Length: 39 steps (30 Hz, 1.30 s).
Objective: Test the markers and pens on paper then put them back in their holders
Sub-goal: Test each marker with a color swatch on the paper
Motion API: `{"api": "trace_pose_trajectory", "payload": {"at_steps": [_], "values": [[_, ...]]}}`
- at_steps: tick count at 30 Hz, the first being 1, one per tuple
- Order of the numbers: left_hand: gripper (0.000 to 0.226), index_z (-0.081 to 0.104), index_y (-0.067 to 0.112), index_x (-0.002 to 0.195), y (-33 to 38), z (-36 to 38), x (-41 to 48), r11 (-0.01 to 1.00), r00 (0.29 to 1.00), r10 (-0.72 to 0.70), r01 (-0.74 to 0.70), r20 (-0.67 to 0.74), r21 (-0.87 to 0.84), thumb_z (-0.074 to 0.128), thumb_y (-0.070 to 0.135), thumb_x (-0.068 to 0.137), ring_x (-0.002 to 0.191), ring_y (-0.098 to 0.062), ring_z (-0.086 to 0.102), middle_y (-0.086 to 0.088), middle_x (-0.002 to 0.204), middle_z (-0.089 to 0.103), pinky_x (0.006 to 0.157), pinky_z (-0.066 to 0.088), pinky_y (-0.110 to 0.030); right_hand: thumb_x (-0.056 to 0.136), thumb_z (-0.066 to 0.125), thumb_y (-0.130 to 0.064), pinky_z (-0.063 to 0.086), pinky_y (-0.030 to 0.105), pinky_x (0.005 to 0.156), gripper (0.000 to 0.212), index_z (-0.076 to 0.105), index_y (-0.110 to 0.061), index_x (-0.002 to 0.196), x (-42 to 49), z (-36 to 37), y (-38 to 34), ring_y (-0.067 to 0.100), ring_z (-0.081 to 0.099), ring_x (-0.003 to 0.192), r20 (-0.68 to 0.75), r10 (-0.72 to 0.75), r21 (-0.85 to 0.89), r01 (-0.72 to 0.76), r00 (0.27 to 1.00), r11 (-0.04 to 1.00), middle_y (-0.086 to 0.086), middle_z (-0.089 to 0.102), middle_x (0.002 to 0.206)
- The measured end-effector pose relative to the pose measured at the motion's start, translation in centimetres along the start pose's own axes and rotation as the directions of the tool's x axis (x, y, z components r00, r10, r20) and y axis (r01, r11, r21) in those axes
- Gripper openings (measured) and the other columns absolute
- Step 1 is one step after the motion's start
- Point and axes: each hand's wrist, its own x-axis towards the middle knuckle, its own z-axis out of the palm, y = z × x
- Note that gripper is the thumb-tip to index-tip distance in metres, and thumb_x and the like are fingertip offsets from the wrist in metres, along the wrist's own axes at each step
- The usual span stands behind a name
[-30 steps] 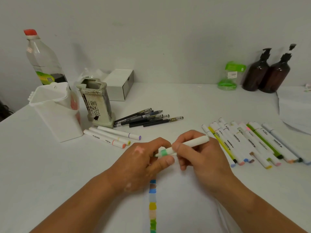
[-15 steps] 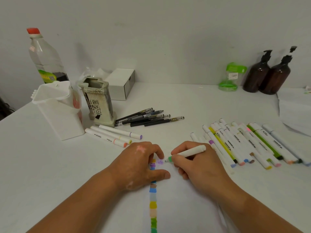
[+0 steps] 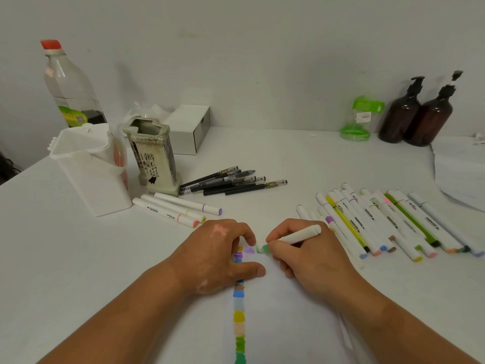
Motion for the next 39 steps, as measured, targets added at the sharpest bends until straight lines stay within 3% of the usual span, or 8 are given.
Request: {"api": "trace_pose_trajectory", "payload": {"at_steps": [27, 30, 33, 35, 37, 39], "values": [[0.049, 0.061, 0.044, 0.103, -0.2, 0.2, 0.2, 1.000, 1.000, -0.011, 0.012, -0.022, 0.017, 0.068, 0.077, 0.067, 0.070, -0.003, 0.049, 0.015, 0.076, 0.052, 0.056, 0.030, -0.014, 0.088, 0.066, -0.022, 0.046, 0.020, 0.052, 0.011, 0.067, -0.028, 0.078, 0.1, 0.0, 0.1, 0.010, 0.061, 0.058, -0.039, -0.011, -0.094, 0.007, 0.999, 0.996, -0.006, 0.066, 0.062], [0.048, 0.059, 0.044, 0.106, -0.2, 0.1, 0.0, 1.000, 0.999, -0.014, 0.013, -0.033, -0.010, 0.070, 0.073, 0.069, 0.069, -0.003, 0.049, 0.013, 0.075, 0.053, 0.056, 0.032, -0.014, 0.087, 0.067, -0.017, 0.045, 0.023, 0.048, 0.016, 0.067, -0.027, 0.075, 0.1, -0.3, -0.1, 0.009, 0.058, 0.051, -0.124, -0.021, 0.065, 0.029, 0.992, 0.997, -0.003, 0.065, 0.057], [0.031, 0.056, 0.041, 0.107, -0.4, -0.3, 0.0, 0.978, 0.991, -0.027, -0.002, -0.131, -0.210, 0.070, 0.050, 0.081, 0.066, -0.004, 0.048, 0.009, 0.070, 0.050, 0.059, 0.039, -0.014, 0.078, 0.068, -0.019, 0.042, 0.023, 0.043, 0.010, 0.066, -0.024, 0.070, 0.3, -1.3, -0.9, 0.014, 0.054, 0.046, -0.169, 0.016, 0.381, 0.050, 0.985, 0.923, 0.002, 0.061, 0.055], [0.018, 0.054, 0.038, 0.101, -0.7, -0.9, 0.2, 0.910, 0.975, -0.114, 0.025, -0.192, -0.414, 0.057, 0.034, 0.084, 0.064, -0.005, 0.046, 0.007, 0.070, 0.051, 0.060, 0.040, -0.017, 0.076, 0.069, -0.016, 0.041, 0.023, 0.041, 0.014, 0.065, -0.023, 0.064, 0.4, -2.0, -1.2, 0.016, 0.053, 0.046, -0.151, 0.029, 0.525, 0.056, 0.988, 0.849, 0.006, 0.061, 0.056], [0.016, 0.053, 0.035, 0.097, -0.6, -1.3, 0.3, 0.784, 0.956, -0.232, 0.073, -0.181, -0.616, 0.047, 0.029, 0.082, 0.065, -0.012, 0.047, 0.006, 0.068, 0.050, 0.066, 0.044, -0.034, 0.085, 0.069, -0.006, 0.040, 0.023, 0.040, 0.026, 0.066, -0.021, 0.063, 0.5, -2.5, -1.1, 0.016, 0.052, 0.047, -0.115, 0.051, 0.612, 0.030, 0.992, 0.790, 0.008, 0.060, 0.059], [0.015, 0.052, 0.032, 0.091, -0.4, -1.4, 0.3, 0.690, 0.951, -0.276, 0.094, -0.141, -0.718, 0.045, 0.024, 0.080, 0.068, -0.020, 0.047, 0.002, 0.072, 0.051, 0.066, 0.043, -0.042, 0.090, 0.065, -0.001, 0.040, 0.023, 0.040, 0.031, 0.067, -0.018, 0.064, 0.5, -2.8, -1.0, 0.016, 0.052, 0.048, -0.068, 0.080, 0.672, -0.014, 0.994, 0.740, 0.010, 0.059, 0.060]]}}
